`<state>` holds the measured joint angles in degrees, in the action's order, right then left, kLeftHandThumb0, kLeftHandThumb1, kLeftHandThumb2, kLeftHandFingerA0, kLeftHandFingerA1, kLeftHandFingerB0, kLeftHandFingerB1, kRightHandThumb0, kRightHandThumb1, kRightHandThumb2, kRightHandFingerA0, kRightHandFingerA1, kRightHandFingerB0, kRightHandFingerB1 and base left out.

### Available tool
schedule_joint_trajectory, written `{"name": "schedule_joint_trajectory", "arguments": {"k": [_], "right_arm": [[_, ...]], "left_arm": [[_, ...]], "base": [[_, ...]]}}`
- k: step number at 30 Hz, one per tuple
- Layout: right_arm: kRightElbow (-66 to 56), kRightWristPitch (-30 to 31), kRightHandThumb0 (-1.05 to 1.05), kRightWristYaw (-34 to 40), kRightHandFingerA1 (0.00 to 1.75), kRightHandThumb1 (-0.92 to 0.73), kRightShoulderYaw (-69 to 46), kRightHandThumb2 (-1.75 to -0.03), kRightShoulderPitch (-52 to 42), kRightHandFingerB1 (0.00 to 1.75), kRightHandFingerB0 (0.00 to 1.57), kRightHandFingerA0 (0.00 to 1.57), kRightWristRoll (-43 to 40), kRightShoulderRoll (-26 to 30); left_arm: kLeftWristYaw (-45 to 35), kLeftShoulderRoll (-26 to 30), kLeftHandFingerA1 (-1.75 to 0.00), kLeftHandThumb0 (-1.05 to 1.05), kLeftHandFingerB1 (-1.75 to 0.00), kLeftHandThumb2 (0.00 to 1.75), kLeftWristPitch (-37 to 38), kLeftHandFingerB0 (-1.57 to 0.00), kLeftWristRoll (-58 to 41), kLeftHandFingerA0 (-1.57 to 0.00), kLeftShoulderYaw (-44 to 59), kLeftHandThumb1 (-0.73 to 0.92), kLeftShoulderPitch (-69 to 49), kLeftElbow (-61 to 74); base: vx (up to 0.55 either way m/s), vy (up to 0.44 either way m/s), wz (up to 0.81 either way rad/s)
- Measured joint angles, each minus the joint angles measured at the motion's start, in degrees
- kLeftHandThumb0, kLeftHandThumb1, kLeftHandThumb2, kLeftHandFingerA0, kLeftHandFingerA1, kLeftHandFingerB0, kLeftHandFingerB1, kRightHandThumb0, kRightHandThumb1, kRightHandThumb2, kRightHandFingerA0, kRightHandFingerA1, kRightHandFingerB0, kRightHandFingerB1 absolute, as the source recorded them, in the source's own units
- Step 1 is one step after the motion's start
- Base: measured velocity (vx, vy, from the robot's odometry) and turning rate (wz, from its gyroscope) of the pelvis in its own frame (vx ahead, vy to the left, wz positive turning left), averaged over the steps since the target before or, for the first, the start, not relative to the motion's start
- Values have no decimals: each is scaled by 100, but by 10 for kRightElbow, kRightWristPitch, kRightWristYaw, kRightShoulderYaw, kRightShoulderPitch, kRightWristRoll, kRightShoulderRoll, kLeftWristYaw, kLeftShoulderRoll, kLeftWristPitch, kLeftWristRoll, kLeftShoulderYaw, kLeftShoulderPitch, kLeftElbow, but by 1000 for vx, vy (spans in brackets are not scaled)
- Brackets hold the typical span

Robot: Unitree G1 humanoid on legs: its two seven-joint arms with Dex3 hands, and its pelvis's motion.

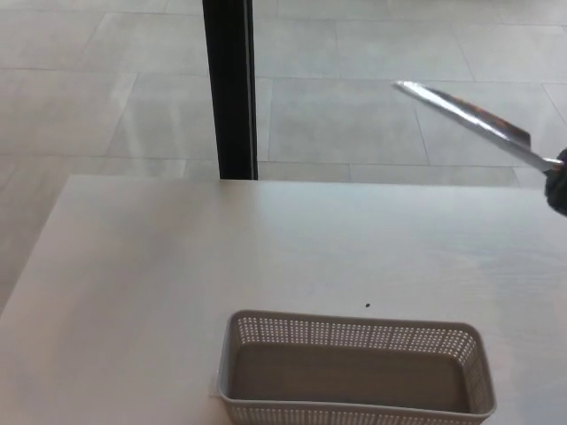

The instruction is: A garden tool is kept on the righthand side and a container is kept on the lefthand side on a desk infront of the robot. the robot uses its right hand to pick up the garden tool and makes a scooping motion inside the container

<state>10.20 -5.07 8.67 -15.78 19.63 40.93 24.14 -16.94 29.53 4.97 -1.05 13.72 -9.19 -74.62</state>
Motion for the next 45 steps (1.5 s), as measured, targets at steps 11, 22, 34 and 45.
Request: {"name": "schedule_joint_trajectory", "arguments": {"k": [11, 22, 34, 45], "right_arm": [[190, -4, -22, 68, 175, -63, 51, -69, -17, 140, 73, 91, -6, 44], [227, 27, -25, 95, 175, -56, 163, -78, -58, 150, 68, 90, 15, 47], [210, 113, -39, 52, 108, -71, 227, -62, -56, 53, 51, 81, 27, 47], [190, 165, -105, -31, 0, -81, 254, -65, -45, 0, 0, 0, 26, 48]], "left_arm": [[4, 0, -104, -67, -95, 105, 1, -89, 1, -100, -1, -8, -9, -2], [13, 0, -102, -67, -94, 106, 1, -91, 1, -99, -3, -10, -6, -3], [11, -1, -102, -70, -93, 103, 1, -90, 1, -101, -3, -6, -5, 0], [11, -3, -101, -69, -94, 104, 1, -89, 1, -101, -3, -6, -5, 0]], "base": [[0, 0, 0], [0, 0, 0], [0, 0, 0], [0, 0, 0]]}}
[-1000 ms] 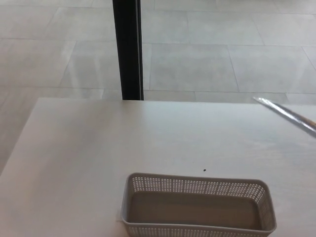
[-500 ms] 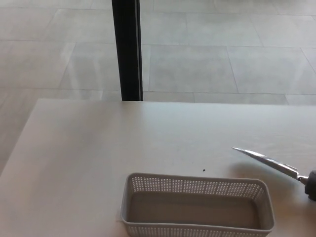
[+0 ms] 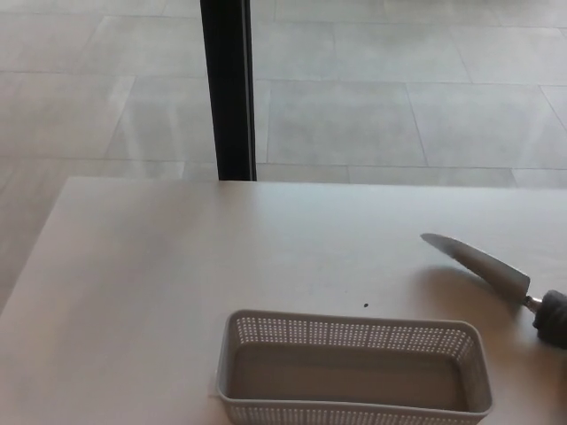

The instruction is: A garden tool is kept on the righthand side and a container is kept on the lefthand side on a desk infront of the robot. the robot uses its right hand to pick up the garden tool and makes a scooping motion inside the container

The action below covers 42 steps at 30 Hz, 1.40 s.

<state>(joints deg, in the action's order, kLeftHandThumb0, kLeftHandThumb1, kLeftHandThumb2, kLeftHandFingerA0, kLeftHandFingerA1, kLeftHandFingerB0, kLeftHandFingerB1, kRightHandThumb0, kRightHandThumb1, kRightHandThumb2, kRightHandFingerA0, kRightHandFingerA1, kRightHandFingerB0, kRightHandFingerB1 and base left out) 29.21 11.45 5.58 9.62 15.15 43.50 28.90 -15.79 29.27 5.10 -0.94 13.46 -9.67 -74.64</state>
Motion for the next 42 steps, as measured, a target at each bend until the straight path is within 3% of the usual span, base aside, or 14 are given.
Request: {"name": "schedule_joint_trajectory", "arguments": {"k": [1, 10, 11, 19, 20, 27, 28, 29, 31, 34, 35, 36, 37, 42], "right_arm": [[-3, 3, -105, -8, 0, -70, 2, -86, 0, 0, 0, 0, -1, 0], [-79, 22, -105, -82, 0, -84, 5, -66, -20, 0, 0, 0, -15, 7], [-93, 24, -104, -91, 0, -72, 5, -87, -26, 0, 0, 0, -17, 9], [-225, 34, -104, -159, 0, -69, -42, -97, -100, 0, 0, 0, -47, 42], [-242, 35, -105, -167, 0, -86, -57, -66, -113, 0, 0, 0, -54, 48], [-312, 36, -105, -211, 0, -84, -198, -66, -201, 0, 0, 0, -101, 72], [-314, 36, -102, -215, 0, -86, -216, -71, -211, 0, 0, 0, -107, 72], [-314, 36, -105, -218, 16, -71, -236, -114, -222, 4, 0, 0, -113, 72], [-314, 35, -105, -224, 16, -71, -273, -115, -243, 5, 0, 0, -126, 72], [-307, 34, -105, -229, 8, -77, -327, -111, -268, 1, 0, 0, -145, 71], [-301, 33, -87, -230, 4, -80, -345, -70, -274, 17, 0, 0, -151, 71], [-296, 33, -90, -230, 24, -64, -358, -99, -279, 9, 8, 0, -155, 71], [-288, 32, -75, -230, 36, -56, -379, -96, -284, 27, 0, 0, -163, 71], [-228, 21, -62, -230, 11, -65, -459, -77, -291, 5, 0, 0, -201, 57]], "left_arm": [[0, 0, -102, -69, -94, 105, 0, -90, 0, -102, 0, -7, 0, 0], [0, 0, -102, -69, -94, 104, 0, -89, 0, -103, 0, -5, 1, 0], [0, 0, -101, -69, -93, 102, 0, -89, 0, -101, 0, -7, 1, 0], [0, 0, -102, -64, -93, 105, 0, -90, 0, -98, 0, -9, 3, 0], [0, 0, -103, -68, -94, 104, 0, -87, 0, -94, 0, -8, 3, 0], [0, 0, -100, -72, -93, 103, 0, -90, 0, -101, 0, -3, 4, 0], [0, 0, -101, -70, -93, 103, 0, -90, 0, -103, 0, -4, 5, 0], [0, 0, -102, -71, -95, 106, 0, -89, 0, -101, 0, -4, 6, 0], [0, 0, -101, -67, -93, 107, 0, -88, 0, -98, 0, -5, 8, 0], [0, 0, -104, -63, -93, 107, 0, -92, 0, -98, 0, -11, 10, 0], [0, 0, -103, -63, -94, 108, 0, -93, 0, -102, 0, -12, 10, 0], [0, 0, -103, -63, -95, 107, 0, -90, 0, -102, 0, -9, 11, 0], [0, 0, -103, -65, -95, 108, 0, -89, 0, -102, 0, -7, 11, 0], [0, -1, -101, -68, -93, 106, 0, -87, 0, -99, -1, -2, 11, 0]], "base": [[0, 0, 0], [0, 0, 0], [0, 0, 0], [0, 0, 0], [0, 0, 0], [0, 0, 0], [0, 0, 0], [0, 0, 0], [0, 0, 0], [0, 0, 0], [0, 0, 0], [0, 0, 0], [0, 0, 0], [0, 0, 0]]}}
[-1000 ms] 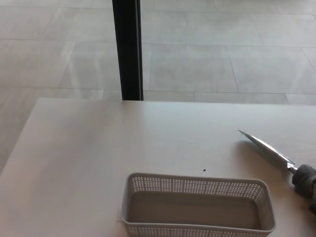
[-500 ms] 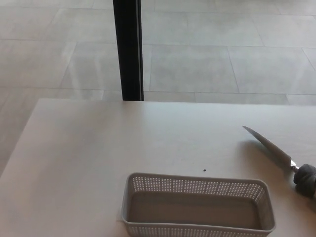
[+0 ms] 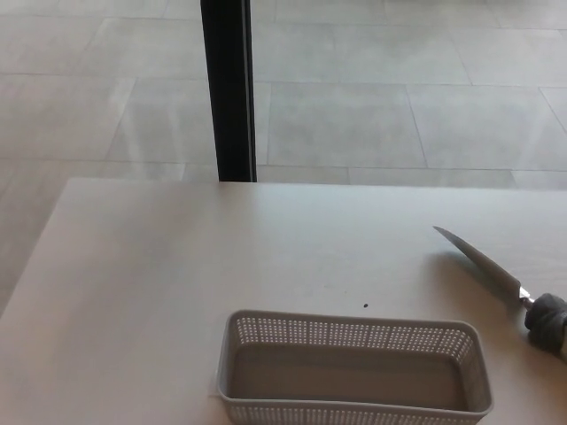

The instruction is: A garden tool is kept on the righthand side and a container is kept on the lefthand side on a desk infront of the robot. the robot uses its right hand to pick up the garden tool and makes a scooping motion inside the container

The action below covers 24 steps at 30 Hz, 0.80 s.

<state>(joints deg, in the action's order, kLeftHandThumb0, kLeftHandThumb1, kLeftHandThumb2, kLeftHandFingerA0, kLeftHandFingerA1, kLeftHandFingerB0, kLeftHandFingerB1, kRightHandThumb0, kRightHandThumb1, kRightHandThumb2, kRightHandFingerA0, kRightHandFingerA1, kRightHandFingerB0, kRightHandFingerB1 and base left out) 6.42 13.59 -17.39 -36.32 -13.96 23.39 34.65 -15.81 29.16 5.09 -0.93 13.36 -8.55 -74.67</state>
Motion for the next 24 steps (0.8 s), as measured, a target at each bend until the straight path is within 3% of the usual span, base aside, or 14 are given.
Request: {"name": "schedule_joint_trajectory", "arguments": {"k": [1, 2, 3, 6, 7, 11, 13, 14, 17, 18, 19, 22, 23, 24], "right_arm": [[12, -2, -58, 0, 28, -64, -12, -80, 0, 4, 0, 0, -7, -4], [32, -4, -55, 1, 21, -64, -29, -80, 0, 1, 0, 0, -16, -10], [45, -6, -55, 1, 70, -73, -40, -61, 1, 19, 0, 3, -23, -16], [97, -12, -56, 5, 64, -71, -78, -62, 3, 35, 0, 10, -45, -41], [124, -17, -60, 8, 85, -71, -93, -60, 4, 34, 0, 20, -55, -55], [207, -29, -63, 15, 49, -63, -128, -80, 2, 20, 1, 2, -81, -101], [251, -36, -63, 16, 49, -63, -144, -80, 0, 20, 1, 2, -94, -124], [274, -39, -62, 17, 55, -72, -153, -63, -1, 26, 0, 4, -101, -136], [338, -51, -67, 20, 52, -69, -176, -75, -2, 24, 2, 3, -122, -166], [357, -56, -64, 22, 55, -71, -183, -63, -2, 32, 2, 5, -129, -172], [377, -61, -62, 23, 57, -53, -190, -87, -2, 46, 6, 14, -136, -179], [444, -82, -60, 28, 60, -54, -210, -88, -2, 48, 11, 20, -163, -195], [460, -88, -58, 28, 66, -69, -213, -60, -2, 44, 27, 37, -169, -196], [472, -94, -54, 29, 90, -65, -215, -59, -2, 58, 52, 74, -174, -197]], "left_arm": [[0, 0, -101, -68, -93, 107, 0, -89, 0, -101, 0, -3, 0, 0], [0, 0, -102, -70, -94, 107, 0, -87, 0, -98, 0, -3, 0, 0], [0, -1, -103, -69, -94, 107, 0, -87, 0, -97, 0, -4, 0, 0], [0, -1, -104, -68, -95, 107, 0, -84, 0, -94, -2, -6, -1, 0], [0, -2, -104, -65, -96, 106, 0, -85, 0, -96, -2, -6, -2, 0], [0, -4, -106, -62, -97, 114, 0, -79, 0, -91, -2, -4, -4, -1], [0, -4, -106, -62, -97, 114, 0, -79, 0, -91, -2, -4, -5, -1], [0, -4, -106, -59, -97, 113, 0, -82, 0, -97, -3, -5, -5, -2], [1, -4, -104, -54, -95, 114, 0, -77, 0, -90, -5, -5, -7, -3], [1, -4, -103, -56, -95, 111, 0, -78, 0, -89, -6, -5, -7, -3], [1, -4, -102, -58, -93, 109, 0, -78, 0, -90, -6, -1, -9, -4], [3, -4, -102, -56, -93, 110, 0, -78, 2, -89, -11, -1, -15, -6], [5, -4, -105, -51, -95, 118, 0, -76, 2, -87, -12, -6, -16, -6], [6, -4, -101, -55, -93, 109, 0, -80, 2, -91, -13, 0, -17, -7]], "base": [[0, 0, 0], [0, 0, 0], [0, 0, 0], [0, 0, 0], [0, 0, 0], [0, 0, 0], [0, 0, 0], [0, 0, 0], [0, 0, 0], [0, 0, 0], [0, 0, 0], [0, 0, 0], [0, 0, 0], [0, 0, 0]]}}
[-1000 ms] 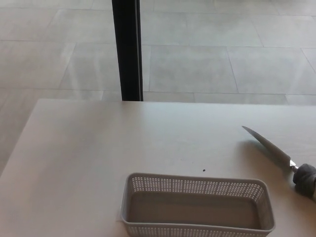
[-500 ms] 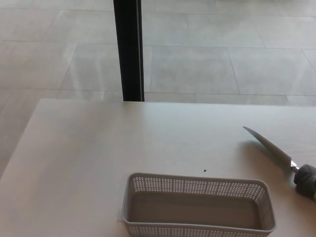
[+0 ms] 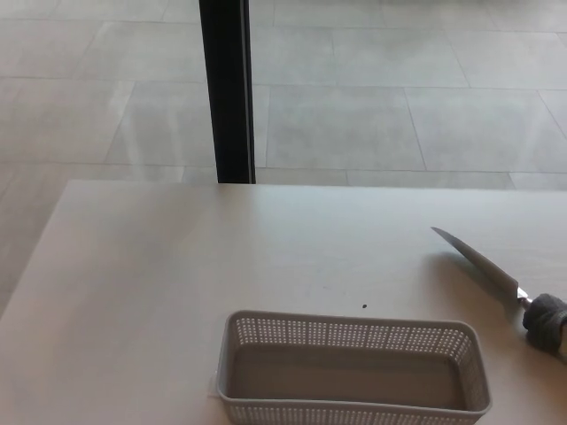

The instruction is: A garden tool is kept on the righthand side and a container is kept on the lefthand side on a desk infront of the robot. the robot uses its right hand to pick up the garden tool and makes a scooping motion inside the container

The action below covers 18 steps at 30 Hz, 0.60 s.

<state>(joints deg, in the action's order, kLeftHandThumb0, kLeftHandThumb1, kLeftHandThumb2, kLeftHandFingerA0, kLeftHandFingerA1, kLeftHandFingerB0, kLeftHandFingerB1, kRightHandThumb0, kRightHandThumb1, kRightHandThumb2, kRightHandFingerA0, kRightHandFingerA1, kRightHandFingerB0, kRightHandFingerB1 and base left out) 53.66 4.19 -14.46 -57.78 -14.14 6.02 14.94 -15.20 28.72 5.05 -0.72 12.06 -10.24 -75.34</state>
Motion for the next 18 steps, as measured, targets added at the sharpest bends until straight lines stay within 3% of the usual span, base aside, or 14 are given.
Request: {"name": "schedule_joint_trajectory", "arguments": {"k": [2, 3, 6, 7, 8, 9, 10, 11, 12, 13, 14, 15, 17, 18], "right_arm": [[4, -15, -54, 4, 96, -65, 6, -59, -10, 57, 52, 79, -6, -8], [-4, -22, -53, 7, 89, -64, 13, -58, -18, 53, 48, 70, -6, -15], [-30, -46, -51, 17, 86, -62, 44, -59, -46, 53, 48, 69, -6, -31], [-34, -57, -51, 21, 86, -62, 58, -59, -55, 53, 48, 69, -5, -34], [-35, -65, -49, 26, 75, -62, 69, -58, -60, 52, 49, 63, -4, -34], [-33, -72, -49, 31, 71, -61, 78, -59, -62, 53, 48, 54, -4, -33], [-26, -81, -50, 36, 69, -63, 88, -59, -63, 50, 49, 53, -4, -32], [-22, -87, -51, 40, 76, -62, 96, -59, -64, 56, 51, 48, -3, -32], [-21, -97, -52, 45, 82, -62, 111, -58, -68, 57, 52, 60, -2, -32], [-23, -105, -50, 50, 78, -61, 122, -59, -71, 56, 52, 50, -2, -32], [-27, -111, -51, 53, 87, -60, 130, -59, -76, 57, 52, 62, -2, -32], [-31, -116, -51, 57, 84, -61, 137, -58, -80, 57, 53, 61, -2, -32], [-47, -134, -51, 70, 84, -61, 160, -58, -91, 57, 53, 61, -4, -31], [-49, -140, -52, 73, 80, -62, 167, -59, -93, 56, 53, 52, -5, -30]], "left_arm": [[2, 0, -102, -54, -93, 109, 0, -80, 1, -94, -2, -1, -1, -1], [4, 0, -102, -50, -93, 111, 0, -80, 1, -92, -4, -2, -1, -1], [7, 0, -105, -49, -96, 123, 0, -78, 3, -90, -8, -5, -2, -2], [8, 0, -105, -49, -96, 123, 0, -78, 3, -90, -10, -5, -3, -2], [9, 0, -105, -50, -95, 121, 0, -77, 4, -88, -11, -7, -4, -2], [10, 0, -105, -48, -93, 108, 0, -81, 4, -98, -11, 5, -4, -2], [11, 0, -103, -54, -94, 111, 0, -82, 4, -97, -12, -2, -4, -2], [12, 0, -103, -54, -94, 112, 0, -81, 5, -96, -13, -1, -3, -2], [14, 0, -103, -54, -94, 111, 0, -82, 5, -96, -14, -1, -3, -2], [15, 0, -102, -57, -93, 109, 0, -82, 5, -94, -15, -2, -3, -2], [16, 0, -102, -53, -94, 111, 0, -83, 6, -96, -15, -3, -3, -2], [17, 0, -105, -47, -96, 124, 0, -78, 6, -90, -16, -9, -3, -2], [18, 0, -105, -47, -96, 124, -1, -78, 6, -90, -16, -9, -3, -2], [18, 0, -105, -44, -96, 125, -1, -77, 6, -90, -16, -8, -2, -2]], "base": [[0, 0, 0], [0, 0, 0], [0, 0, 0], [0, 0, 0], [0, 0, 0], [0, 0, 0], [0, 0, 0], [0, 0, 0], [0, 0, 0], [0, 0, 0], [0, 0, 0], [0, 0, 0], [0, 0, 0], [0, 0, 0]]}}
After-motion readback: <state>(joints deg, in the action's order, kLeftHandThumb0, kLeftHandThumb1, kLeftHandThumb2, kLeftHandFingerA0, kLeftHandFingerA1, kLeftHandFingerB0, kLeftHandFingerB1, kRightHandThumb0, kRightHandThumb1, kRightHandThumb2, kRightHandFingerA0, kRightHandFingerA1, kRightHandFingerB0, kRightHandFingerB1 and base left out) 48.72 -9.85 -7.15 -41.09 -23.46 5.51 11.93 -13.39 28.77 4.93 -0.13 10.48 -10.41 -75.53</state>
